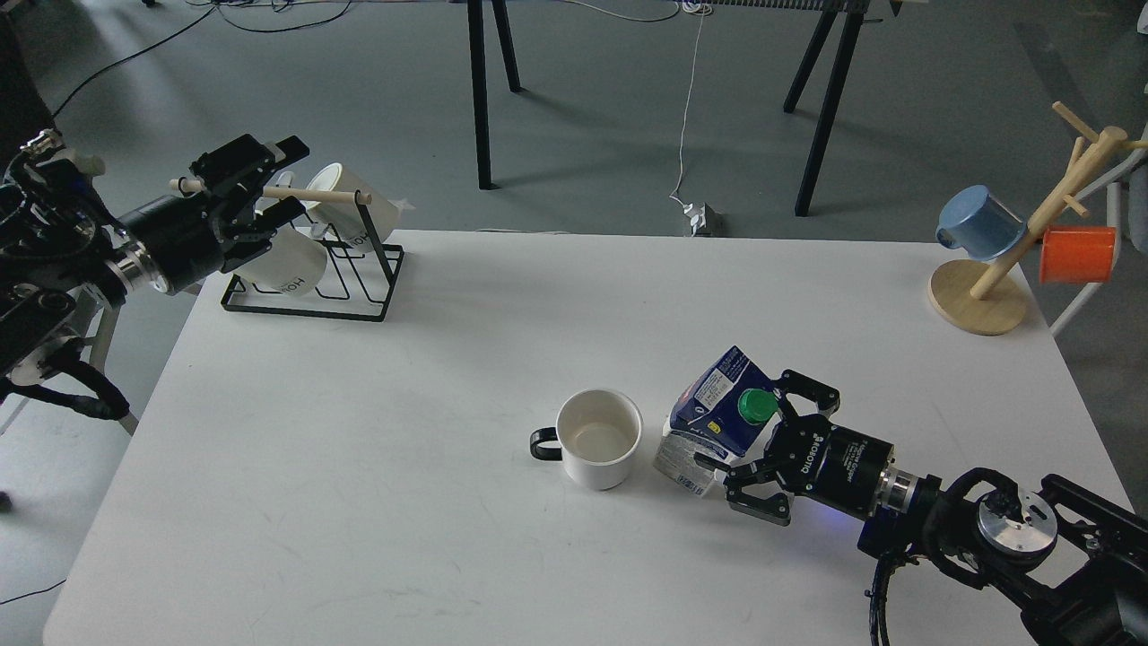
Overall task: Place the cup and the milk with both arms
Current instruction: 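Release the carton and withdraw the right gripper toward the mug tree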
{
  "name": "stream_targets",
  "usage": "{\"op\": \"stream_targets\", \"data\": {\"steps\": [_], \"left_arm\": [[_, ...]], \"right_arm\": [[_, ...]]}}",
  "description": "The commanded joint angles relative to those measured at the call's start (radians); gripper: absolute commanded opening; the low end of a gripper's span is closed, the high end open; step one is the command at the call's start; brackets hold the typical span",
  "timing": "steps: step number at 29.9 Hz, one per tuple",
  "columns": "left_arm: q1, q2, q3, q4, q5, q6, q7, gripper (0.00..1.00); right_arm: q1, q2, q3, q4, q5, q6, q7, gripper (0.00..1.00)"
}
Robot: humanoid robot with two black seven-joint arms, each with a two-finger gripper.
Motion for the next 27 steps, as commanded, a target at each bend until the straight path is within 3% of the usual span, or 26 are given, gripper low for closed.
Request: {"op": "stream_targets", "data": {"steps": [1,5,14,22,27], "left_arm": [[-0.001,0.000,0.000,0.000,-0.001,0.000,0.000,0.97],[-0.001,0.000,0.000,0.000,-0.001,0.000,0.000,0.97],[0.016,-0.006,-0.002,0.003,-0.005,0.000,0.000,0.97],[0.045,-0.031,-0.005,0.017,-0.013,0.000,0.000,0.97],[0.048,-0.065,-0.006,0.052,-0.013,0.000,0.000,0.97]], "right_arm": [[-0.045,-0.043,0.014,0.025,0.005,0.000,0.000,0.99],[-0.123,-0.105,0.088,0.062,0.008,0.000,0.000,0.99],[-0.230,-0.139,0.523,-0.028,0.005,0.000,0.000,0.99],[0.018,-0.114,0.596,-0.333,0.004,0.000,0.000,0.99],[0.124,-0.031,0.591,-0.466,0.004,0.000,0.000,0.99]]}}
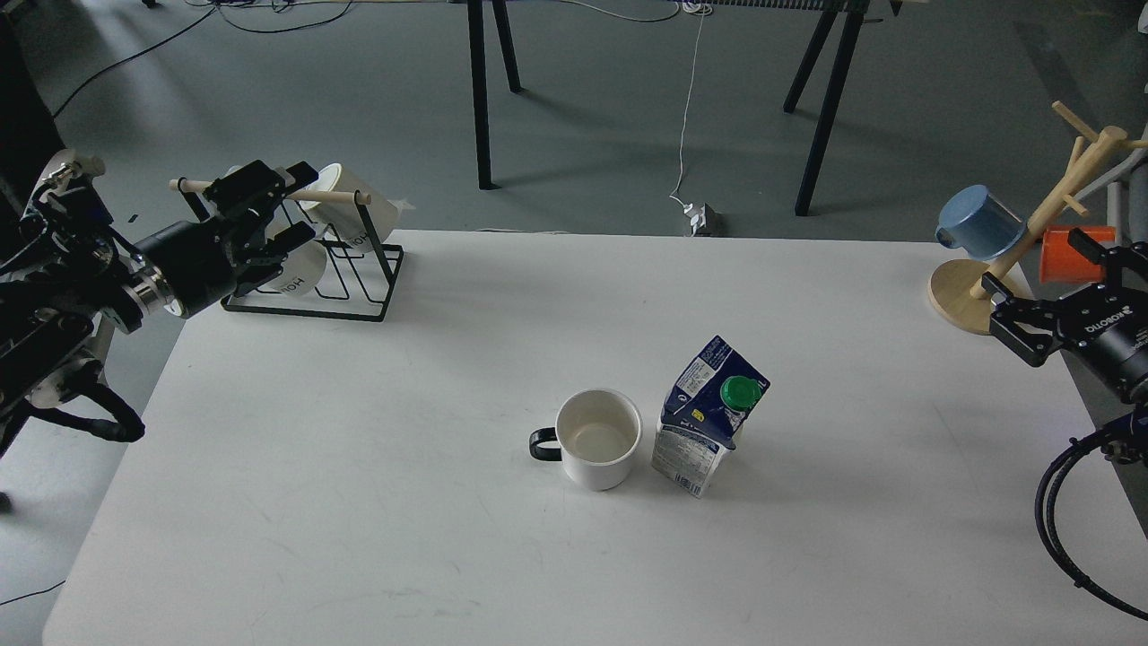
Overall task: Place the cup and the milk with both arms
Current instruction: 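Release the carton and withdraw the right gripper toward the mug tree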
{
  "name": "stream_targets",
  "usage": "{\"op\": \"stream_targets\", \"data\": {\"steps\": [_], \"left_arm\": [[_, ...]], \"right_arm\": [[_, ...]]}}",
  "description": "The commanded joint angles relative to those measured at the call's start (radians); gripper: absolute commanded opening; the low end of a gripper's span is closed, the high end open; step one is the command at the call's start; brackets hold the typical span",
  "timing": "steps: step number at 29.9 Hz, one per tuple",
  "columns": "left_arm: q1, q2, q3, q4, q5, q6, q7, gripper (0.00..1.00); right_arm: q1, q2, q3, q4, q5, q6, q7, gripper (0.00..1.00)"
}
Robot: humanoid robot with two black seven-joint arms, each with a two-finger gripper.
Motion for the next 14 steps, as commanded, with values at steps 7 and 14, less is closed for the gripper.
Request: {"op": "stream_targets", "data": {"steps": [7,14], "left_arm": [[0.000,0.000,-0.010,0.006,-0.009,0.000,0.000,0.97],[0.001,0.014,-0.010,0.006,-0.036,0.000,0.000,0.99]], "right_arm": [[0.057,0.064,-0.005,-0.055,0.000,0.000,0.000,0.99],[0.054,0.061,-0.004,-0.046,0.000,0.000,0.000,0.99]]}}
